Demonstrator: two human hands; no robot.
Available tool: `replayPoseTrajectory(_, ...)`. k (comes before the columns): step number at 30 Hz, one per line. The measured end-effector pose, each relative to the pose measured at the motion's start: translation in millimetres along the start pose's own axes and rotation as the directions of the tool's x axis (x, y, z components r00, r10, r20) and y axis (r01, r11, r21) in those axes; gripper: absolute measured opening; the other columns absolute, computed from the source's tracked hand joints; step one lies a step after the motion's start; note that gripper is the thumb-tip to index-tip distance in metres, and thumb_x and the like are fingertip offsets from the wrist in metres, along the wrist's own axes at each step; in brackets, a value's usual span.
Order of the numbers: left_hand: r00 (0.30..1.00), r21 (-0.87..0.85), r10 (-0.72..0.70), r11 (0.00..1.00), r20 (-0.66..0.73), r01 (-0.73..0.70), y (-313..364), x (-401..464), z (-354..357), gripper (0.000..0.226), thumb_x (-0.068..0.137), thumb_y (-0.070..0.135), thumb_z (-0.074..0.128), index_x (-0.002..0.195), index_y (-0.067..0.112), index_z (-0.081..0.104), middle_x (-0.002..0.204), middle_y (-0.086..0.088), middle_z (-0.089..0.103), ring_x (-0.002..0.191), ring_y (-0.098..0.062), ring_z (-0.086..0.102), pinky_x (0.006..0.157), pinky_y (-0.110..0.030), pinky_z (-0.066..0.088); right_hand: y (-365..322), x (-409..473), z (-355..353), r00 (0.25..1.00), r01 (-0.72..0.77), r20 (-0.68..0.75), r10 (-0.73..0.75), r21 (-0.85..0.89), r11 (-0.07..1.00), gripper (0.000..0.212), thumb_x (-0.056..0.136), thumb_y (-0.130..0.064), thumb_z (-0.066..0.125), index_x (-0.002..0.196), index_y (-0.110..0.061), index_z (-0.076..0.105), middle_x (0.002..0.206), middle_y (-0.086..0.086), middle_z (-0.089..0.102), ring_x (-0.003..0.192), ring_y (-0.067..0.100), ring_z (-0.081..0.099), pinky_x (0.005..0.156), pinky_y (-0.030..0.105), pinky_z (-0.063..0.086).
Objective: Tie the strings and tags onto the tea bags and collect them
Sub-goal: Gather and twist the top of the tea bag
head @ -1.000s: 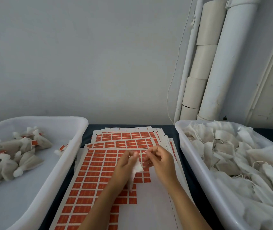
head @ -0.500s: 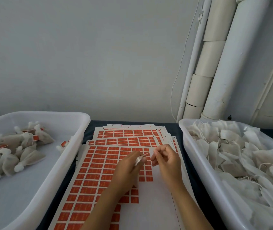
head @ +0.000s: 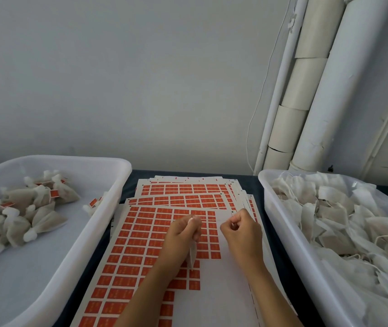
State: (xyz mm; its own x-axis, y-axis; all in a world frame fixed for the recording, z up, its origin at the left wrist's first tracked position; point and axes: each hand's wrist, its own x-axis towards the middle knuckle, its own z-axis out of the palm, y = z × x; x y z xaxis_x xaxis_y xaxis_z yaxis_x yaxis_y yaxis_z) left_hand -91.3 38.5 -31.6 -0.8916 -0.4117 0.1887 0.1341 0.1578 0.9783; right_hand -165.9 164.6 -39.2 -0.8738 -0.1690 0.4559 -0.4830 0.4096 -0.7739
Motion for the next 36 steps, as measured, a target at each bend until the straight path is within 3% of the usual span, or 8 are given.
replayPoseTrajectory(7,0.986,-0.234,-0.124,0.961,0.116,0.148,5,0,-4,0.039,0.095,0.037,0.045,0.061,0.02,0.053,0.058,0.002,0.051,0.056,-0.006,0.047,0.062,-0.016,0.044,-3,-4,5,0.998,-0.066,0.016,0.065,0.061,0.996,0.016,0.084,-0.02,0.066,0.078,-0.02,0.051,0.075,-0.018,0.057,0.062,0.005,0.061,0.053,0.005,0.042)
replayPoseTrajectory(13,0.943,-0.554,-0.181,0.772,0.28,0.313,1,3,-18,0.033,0.081,0.038,0.05,0.104,0.021,0.067,0.09,0.0,0.07,0.081,-0.013,0.068,0.074,-0.025,0.053,-2,-10,3,0.987,-0.114,0.133,0.092,0.175,0.978,0.012,0.087,-0.025,0.063,0.081,-0.021,0.053,0.082,-0.011,0.064,0.07,0.006,0.065,0.062,0.011,0.05)
replayPoseTrajectory(18,0.956,-0.463,-0.169,0.846,0.239,0.265,4,4,-19,0.028,0.082,0.028,0.056,0.106,0.028,0.071,0.106,0.012,0.07,0.096,-0.008,0.067,0.067,-0.022,0.055,-3,-15,3,0.979,-0.054,0.203,0.019,0.171,0.984,0.016,0.087,-0.023,0.063,0.079,-0.03,0.051,0.083,-0.019,0.062,0.078,-0.004,0.062,0.062,0.005,0.047)
replayPoseTrajectory(21,0.969,-0.423,-0.189,0.874,0.159,0.239,0,3,-19,0.031,0.078,0.033,0.061,0.107,0.026,0.068,0.1,0.01,0.071,0.094,-0.014,0.067,0.067,-0.022,0.054,-2,-15,3,0.976,-0.03,0.217,-0.007,0.166,0.986,0.01,0.087,-0.025,0.062,0.081,-0.028,0.055,0.081,-0.019,0.063,0.077,-0.006,0.063,0.062,0.005,0.048)
replayPoseTrajectory(25,0.979,-0.401,-0.152,0.895,0.133,0.193,-1,3,-19,0.031,0.077,0.034,0.062,0.106,0.024,0.069,0.101,0.017,0.07,0.09,-0.003,0.066,0.065,-0.019,0.053,-2,-16,5,0.961,-0.003,0.274,-0.041,0.156,0.988,0.006,0.087,-0.023,0.062,0.082,-0.025,0.058,0.076,-0.016,0.065,0.071,-0.003,0.065,0.061,0.007,0.049)
replayPoseTrajectory(28,0.976,-0.363,-0.135,0.912,0.172,0.19,0,2,-19,0.027,0.078,0.036,0.063,0.1,0.025,0.073,0.1,0.009,0.07,0.09,-0.007,0.066,0.069,-0.021,0.053,-4,-18,7,0.953,0.041,0.295,-0.068,0.095,0.995,0.014,0.087,-0.024,0.062,0.081,-0.035,0.055,0.079,-0.025,0.061,0.077,-0.011,0.061,0.061,0.002,0.045)
replayPoseTrajectory(32,0.976,-0.348,-0.156,0.916,0.154,0.202,-4,2,-18,0.024,0.075,0.038,0.066,0.093,0.023,0.073,0.093,-0.001,0.071,0.083,-0.015,0.068,0.069,-0.024,0.054,-3,-19,9,0.948,0.046,0.312,-0.068,0.075,0.996,0.01,0.087,-0.026,0.062,0.084,-0.033,0.056,0.084,-0.022,0.063,0.075,-0.003,0.064,0.069,0.005,0.048)
replayPoseTrajectory(36,0.998,-0.086,-0.042,0.995,0.047,0.046,-8,-1,-15,0.014,0.084,0.037,0.064,0.083,0.024,0.071,0.079,0.008,0.069,0.075,-0.009,0.065,0.061,-0.013,0.05,-6,-19,8,0.955,0.052,0.282,-0.09,0.137,0.989,0.014,0.088,-0.025,0.061,0.076,-0.027,0.054,0.076,-0.014,0.064,0.074,0.0,0.063,0.067,0.008,0.05)
